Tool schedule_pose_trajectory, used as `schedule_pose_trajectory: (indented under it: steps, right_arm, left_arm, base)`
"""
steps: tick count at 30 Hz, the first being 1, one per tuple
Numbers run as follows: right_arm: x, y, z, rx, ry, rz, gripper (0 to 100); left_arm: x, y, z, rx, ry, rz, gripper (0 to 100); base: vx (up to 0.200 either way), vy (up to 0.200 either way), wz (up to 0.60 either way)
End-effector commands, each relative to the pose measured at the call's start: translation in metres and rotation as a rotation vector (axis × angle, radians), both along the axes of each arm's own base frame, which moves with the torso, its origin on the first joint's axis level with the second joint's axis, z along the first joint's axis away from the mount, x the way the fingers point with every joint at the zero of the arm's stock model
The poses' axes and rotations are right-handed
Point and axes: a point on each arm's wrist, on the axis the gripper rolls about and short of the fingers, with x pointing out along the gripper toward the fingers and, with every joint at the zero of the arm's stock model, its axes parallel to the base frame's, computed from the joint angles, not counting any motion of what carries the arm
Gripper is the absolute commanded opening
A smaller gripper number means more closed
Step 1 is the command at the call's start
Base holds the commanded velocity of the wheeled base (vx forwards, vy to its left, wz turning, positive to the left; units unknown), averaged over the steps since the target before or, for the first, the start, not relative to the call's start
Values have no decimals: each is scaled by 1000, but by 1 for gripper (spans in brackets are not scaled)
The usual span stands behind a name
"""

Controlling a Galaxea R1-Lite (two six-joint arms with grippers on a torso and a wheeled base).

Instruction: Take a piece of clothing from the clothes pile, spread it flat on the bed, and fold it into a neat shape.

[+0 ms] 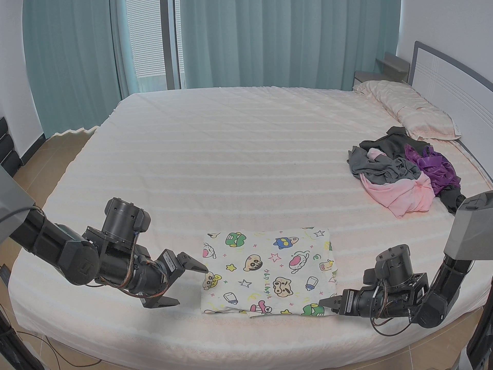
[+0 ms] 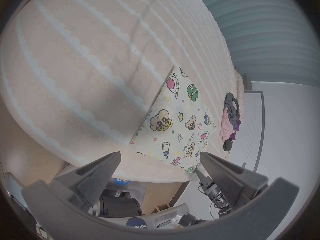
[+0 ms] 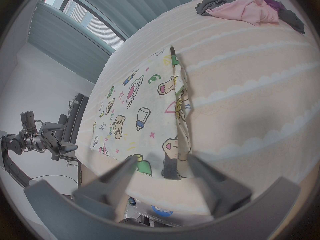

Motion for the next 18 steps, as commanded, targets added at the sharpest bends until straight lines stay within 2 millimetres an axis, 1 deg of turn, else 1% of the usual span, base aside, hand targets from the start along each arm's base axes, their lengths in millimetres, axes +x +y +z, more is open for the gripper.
schedule_pose_trajectory:
  steps: [1,3,4,6,7,9,10,11,13,14,15,16,17,18]
  right_arm:
    - [-1,-5,2,0,-3,-15,100]
    - [1,-6,4,3,-12,-21,100]
    - [4,-10,10,17,-46,-36,100]
    - [9,-14,15,30,-78,-57,100]
    - [13,-15,15,32,-86,-64,100]
    - [25,-13,16,39,-107,-76,100]
    - [25,-13,16,39,-107,-76,100]
    - [39,-12,10,39,-109,-86,100]
    - [49,-8,1,33,-102,-86,100]
    - [51,-7,-1,32,-101,-85,100]
    - [59,-4,-7,27,-101,-81,100]
    - [60,-4,-8,27,-101,-82,100]
    - [69,-1,-15,21,-105,-78,100]
    - [74,0,-17,20,-106,-78,100]
  left_arm:
    - [4,-1,-3,9,3,1,100]
    - [6,-2,-5,13,-1,-1,100]
    - [12,-5,-6,9,-21,0,100]
    - [21,-8,-8,8,-40,5,100]
    - [24,-9,-8,10,-47,6,100]
    - [33,-13,-13,14,-49,6,100]
    - [33,-13,-13,14,-49,6,100]
    - [42,-21,-20,28,-53,-9,100]
    - [47,-24,-27,68,-76,-45,100]
    - [48,-25,-29,81,-83,-59,100]
    - [49,-27,-36,125,-105,-115,100]
    - [49,-27,-37,130,-107,-120,100]
    - [51,-28,-46,168,-125,-178,100]
    - [53,-31,-49,179,-134,-204,100]
  base:
    - [0,0,0]
    - [0,0,0]
    - [0,0,0]
    - [0,0,0]
    - [0,0,0]
    - [0,0,0]
    - [0,0,0]
    - [0,0,0]
    - [0,0,0]
    - [0,0,0]
    - [0,0,0]
    - [0,0,0]
    - [0,0,0]
    - [0,0,0]
